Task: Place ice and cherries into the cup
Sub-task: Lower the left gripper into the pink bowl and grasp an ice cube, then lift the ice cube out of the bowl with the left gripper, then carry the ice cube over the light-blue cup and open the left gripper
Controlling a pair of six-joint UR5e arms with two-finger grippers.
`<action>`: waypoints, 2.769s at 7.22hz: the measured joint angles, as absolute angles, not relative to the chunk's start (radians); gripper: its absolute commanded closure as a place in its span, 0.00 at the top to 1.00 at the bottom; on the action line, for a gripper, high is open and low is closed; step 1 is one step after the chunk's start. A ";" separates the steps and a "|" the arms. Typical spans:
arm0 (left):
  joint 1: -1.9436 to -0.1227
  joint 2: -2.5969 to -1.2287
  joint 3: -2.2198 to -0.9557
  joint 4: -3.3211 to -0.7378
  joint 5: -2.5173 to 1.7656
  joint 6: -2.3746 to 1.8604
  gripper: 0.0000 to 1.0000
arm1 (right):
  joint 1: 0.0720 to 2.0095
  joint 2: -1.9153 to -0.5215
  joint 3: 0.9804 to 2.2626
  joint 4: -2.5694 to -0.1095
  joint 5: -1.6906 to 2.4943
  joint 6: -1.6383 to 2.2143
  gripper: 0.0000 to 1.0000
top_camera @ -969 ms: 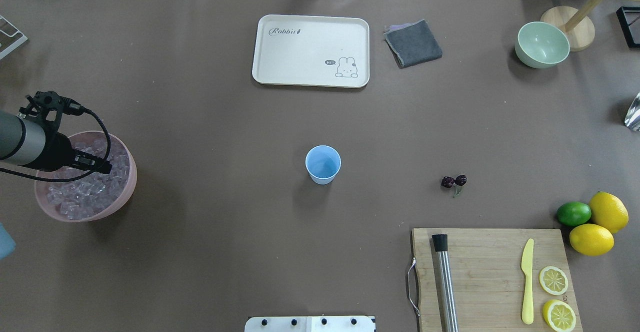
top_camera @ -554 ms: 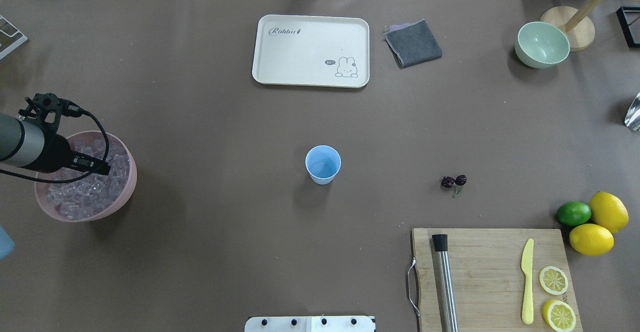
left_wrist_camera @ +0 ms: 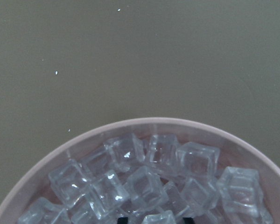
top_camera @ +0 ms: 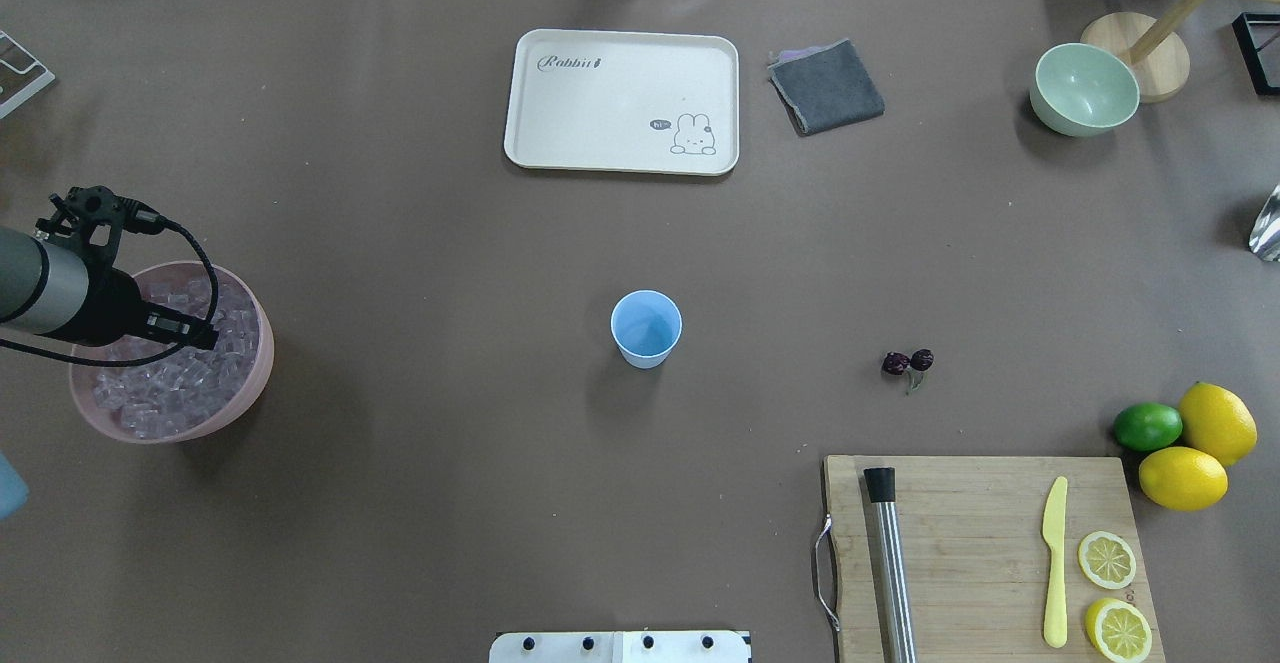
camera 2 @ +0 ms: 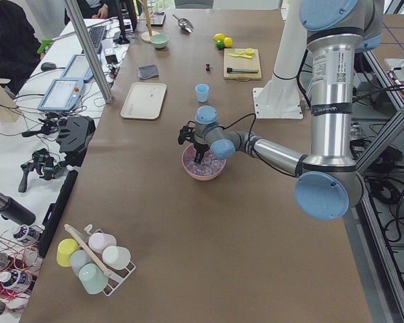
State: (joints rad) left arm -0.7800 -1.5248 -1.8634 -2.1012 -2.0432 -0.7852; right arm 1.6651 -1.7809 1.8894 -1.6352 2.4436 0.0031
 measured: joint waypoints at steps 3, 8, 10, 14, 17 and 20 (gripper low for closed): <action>-0.776 -1.519 -1.885 -2.101 -2.044 -0.786 0.00 | 1.671 -1.781 1.892 -1.635 2.444 0.004 1.00; -0.839 -1.482 -1.996 -2.099 -2.082 -0.786 0.00 | 1.676 -1.781 1.901 -1.636 2.447 0.006 1.00; -0.868 -1.553 -2.026 -2.099 -2.099 -0.810 0.00 | 1.676 -1.779 1.906 -1.637 2.449 0.007 1.00; -0.743 -1.911 -1.962 -2.098 -2.035 -1.198 0.00 | 1.675 -1.759 1.899 -1.638 2.451 0.006 1.00; -0.515 -2.105 -1.856 -2.107 -1.758 -1.351 0.00 | 1.674 -1.753 1.897 -1.636 2.455 0.002 1.00; -0.436 -2.153 -1.770 -2.150 -1.618 -1.386 0.00 | 1.670 -1.733 1.899 -1.635 2.456 -0.008 1.00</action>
